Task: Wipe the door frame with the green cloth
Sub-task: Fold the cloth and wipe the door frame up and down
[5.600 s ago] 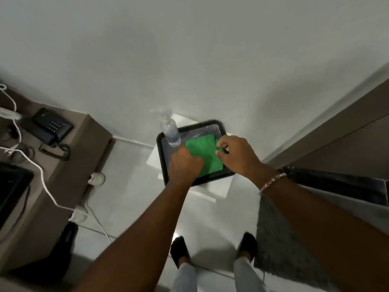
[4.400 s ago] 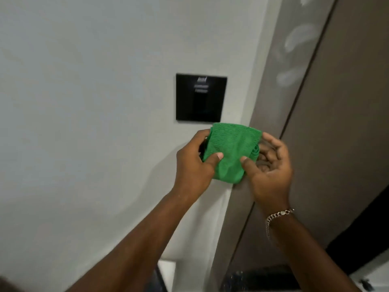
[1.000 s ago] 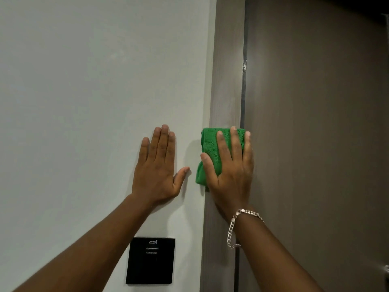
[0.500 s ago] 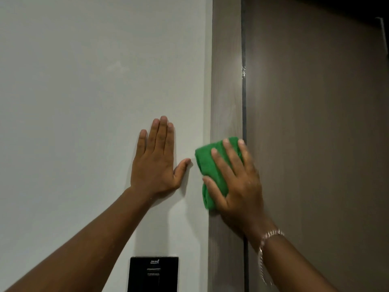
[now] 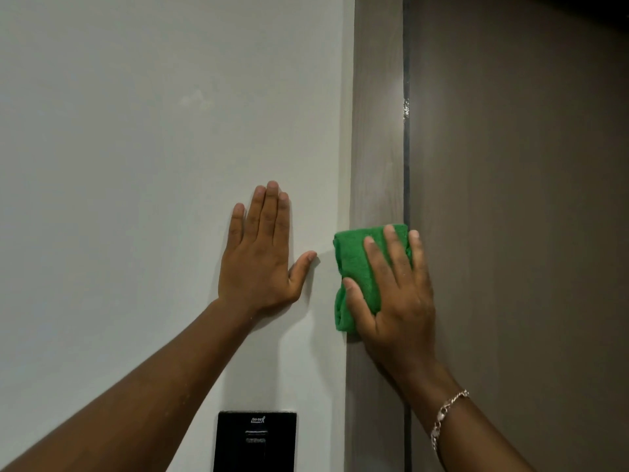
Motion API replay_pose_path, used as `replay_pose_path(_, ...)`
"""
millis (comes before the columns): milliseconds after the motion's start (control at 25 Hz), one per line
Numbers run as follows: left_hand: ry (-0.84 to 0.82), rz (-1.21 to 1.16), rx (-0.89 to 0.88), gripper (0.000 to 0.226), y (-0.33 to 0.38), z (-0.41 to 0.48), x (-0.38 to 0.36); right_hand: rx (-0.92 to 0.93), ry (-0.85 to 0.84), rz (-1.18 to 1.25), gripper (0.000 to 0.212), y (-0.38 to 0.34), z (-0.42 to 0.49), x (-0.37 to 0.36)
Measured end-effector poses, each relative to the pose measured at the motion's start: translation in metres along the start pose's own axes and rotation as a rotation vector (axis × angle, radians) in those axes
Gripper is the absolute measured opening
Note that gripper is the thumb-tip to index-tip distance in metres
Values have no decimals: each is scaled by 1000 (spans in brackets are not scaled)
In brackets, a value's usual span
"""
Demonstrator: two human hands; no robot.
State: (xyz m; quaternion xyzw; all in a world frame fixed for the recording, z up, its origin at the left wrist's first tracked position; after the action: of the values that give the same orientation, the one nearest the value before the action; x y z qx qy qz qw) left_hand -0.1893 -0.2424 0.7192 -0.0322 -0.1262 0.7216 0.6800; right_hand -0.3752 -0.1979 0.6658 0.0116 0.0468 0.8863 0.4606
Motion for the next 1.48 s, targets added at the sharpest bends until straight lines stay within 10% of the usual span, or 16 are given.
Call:
replay_pose_path(200, 6, 6, -1, 88, 2, -1, 0, -194, 37, -3, 68, 4, 80, -2)
replay_pose_path(440, 7, 9, -4, 88, 1, 0, -2, 253, -207, -85, 66, 9, -4, 4)
replay_pose_path(680, 23, 11, -5, 88, 0, 0, -2, -91, 5, -47, 68, -1, 68, -3)
replay_pose_path(920, 30, 7, 4, 86, 0, -2, 1, 149, -139, 7, 72, 0, -11, 8)
replay_pose_path(1480, -29, -36, 81, 89, 3, -7, 1, -61, -97, 85, 83, 2, -55, 12)
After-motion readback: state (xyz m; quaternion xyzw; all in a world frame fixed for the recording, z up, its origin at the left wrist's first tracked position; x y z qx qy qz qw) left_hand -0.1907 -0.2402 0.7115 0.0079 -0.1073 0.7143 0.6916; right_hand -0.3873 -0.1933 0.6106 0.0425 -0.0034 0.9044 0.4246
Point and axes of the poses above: each hand's wrist, its own z-axis towards the middle knuckle, its own x-axis out of the back of the hand, y = z × x, the point moved 6 cm from there along z, towards the middle knuckle, and after that the axes turned 15 degrees about z, right-handed, at the moved point
